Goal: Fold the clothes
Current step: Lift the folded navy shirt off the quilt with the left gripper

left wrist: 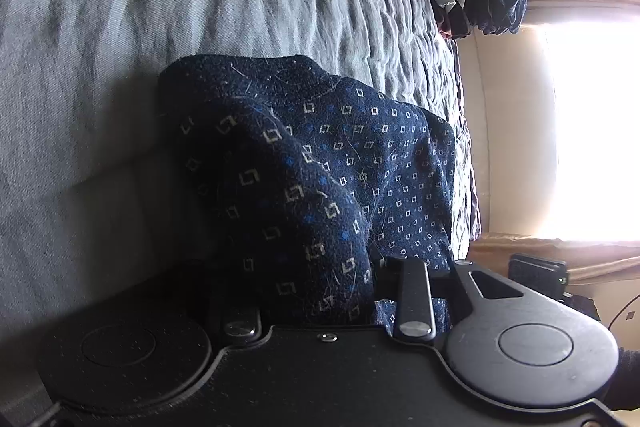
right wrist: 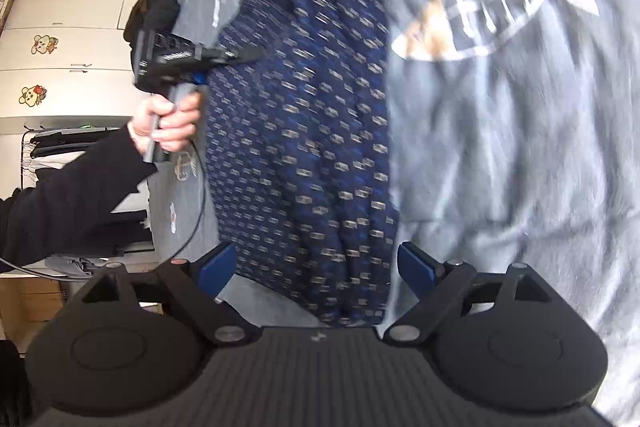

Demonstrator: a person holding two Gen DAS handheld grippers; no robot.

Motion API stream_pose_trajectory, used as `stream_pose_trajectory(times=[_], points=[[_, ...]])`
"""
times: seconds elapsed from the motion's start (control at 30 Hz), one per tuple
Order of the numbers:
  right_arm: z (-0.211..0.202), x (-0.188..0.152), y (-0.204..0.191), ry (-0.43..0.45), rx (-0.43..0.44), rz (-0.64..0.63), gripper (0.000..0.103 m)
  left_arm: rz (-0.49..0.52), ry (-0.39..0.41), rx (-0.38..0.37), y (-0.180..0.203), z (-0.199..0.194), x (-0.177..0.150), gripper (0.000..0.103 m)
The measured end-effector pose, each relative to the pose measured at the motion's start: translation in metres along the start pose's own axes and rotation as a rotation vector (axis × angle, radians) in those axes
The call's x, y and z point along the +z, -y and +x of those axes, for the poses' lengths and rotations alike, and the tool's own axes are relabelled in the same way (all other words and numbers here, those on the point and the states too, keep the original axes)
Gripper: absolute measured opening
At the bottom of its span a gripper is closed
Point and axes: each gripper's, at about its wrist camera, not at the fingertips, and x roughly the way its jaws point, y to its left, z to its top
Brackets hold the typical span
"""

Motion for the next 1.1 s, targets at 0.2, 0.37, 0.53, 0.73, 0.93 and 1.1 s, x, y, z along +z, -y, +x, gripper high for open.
stream_pose_trajectory(times=[0.2,0.37,0.53,0.73,0.93,1.1], points=[[0.014,0.002,0.021,-0.043,0.047,0.016,0.087,0.005,-0.005,0.002,0.001,0.001,0.001,0.034],[0.026,0.008,0.014,-0.060,0.102,-0.003,0.087,0.006,-0.001,0.000,0.001,0.002,0.002,0.034],[0.043,0.012,0.006,-0.108,0.131,-0.029,0.088,0.006,0.002,-0.002,0.000,0.002,0.001,0.034],[0.057,0.017,0.011,-0.119,0.169,-0.001,0.092,0.006,0.004,-0.010,-0.002,0.002,0.000,0.034],[0.066,0.018,0.003,-0.091,0.249,0.044,0.096,0.006,0.008,-0.010,-0.001,0.003,-0.001,0.034],[0.082,0.019,-0.013,-0.119,0.202,0.004,0.070,0.005,0.005,-0.011,0.000,0.003,-0.001,0.034]])
